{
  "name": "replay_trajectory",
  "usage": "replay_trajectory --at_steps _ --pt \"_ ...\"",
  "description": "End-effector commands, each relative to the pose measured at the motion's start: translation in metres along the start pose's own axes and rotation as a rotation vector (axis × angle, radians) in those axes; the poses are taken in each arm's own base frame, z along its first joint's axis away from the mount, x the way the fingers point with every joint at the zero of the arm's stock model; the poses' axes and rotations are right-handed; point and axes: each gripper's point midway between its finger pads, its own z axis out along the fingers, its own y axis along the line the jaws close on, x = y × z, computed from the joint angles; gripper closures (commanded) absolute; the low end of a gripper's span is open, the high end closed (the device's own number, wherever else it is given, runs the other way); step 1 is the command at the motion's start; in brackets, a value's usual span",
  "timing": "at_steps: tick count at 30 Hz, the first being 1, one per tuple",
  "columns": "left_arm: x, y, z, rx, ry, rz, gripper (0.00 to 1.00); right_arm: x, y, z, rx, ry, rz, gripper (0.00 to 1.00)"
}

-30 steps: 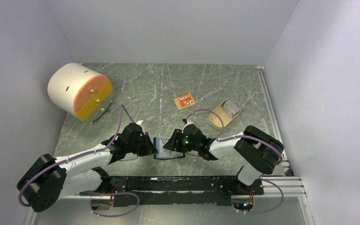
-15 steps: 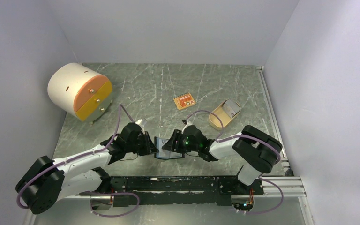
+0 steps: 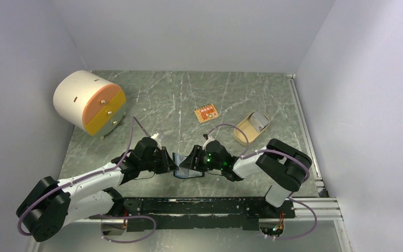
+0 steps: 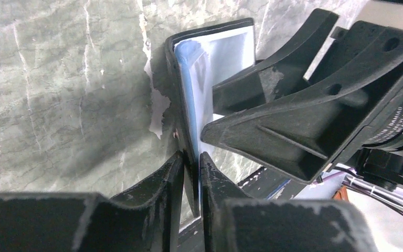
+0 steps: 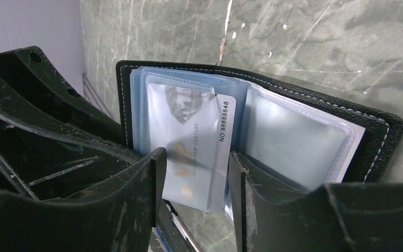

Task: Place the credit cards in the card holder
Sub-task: Insert the credit card into the card holder.

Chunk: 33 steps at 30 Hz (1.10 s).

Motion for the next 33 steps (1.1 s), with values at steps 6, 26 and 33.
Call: replay_trajectory --at_steps 6,26,33 --pt "-0.014 -0.031 -0.012 0.135 -0.063 -0.002 0.74 0.005 0.014 -0.008 -0.104 -0.004 0.021 0.57" --pt "-0.016 -0.044 -0.024 0.221 -0.103 0.005 0.76 0.006 0.011 -0.009 -0.133 -0.008 0.052 0.59" --pt "-0.015 -0.045 -0.024 0.236 -0.097 0.016 0.91 0.003 0.023 -0.011 -0.212 -0.016 0.057 0.56"
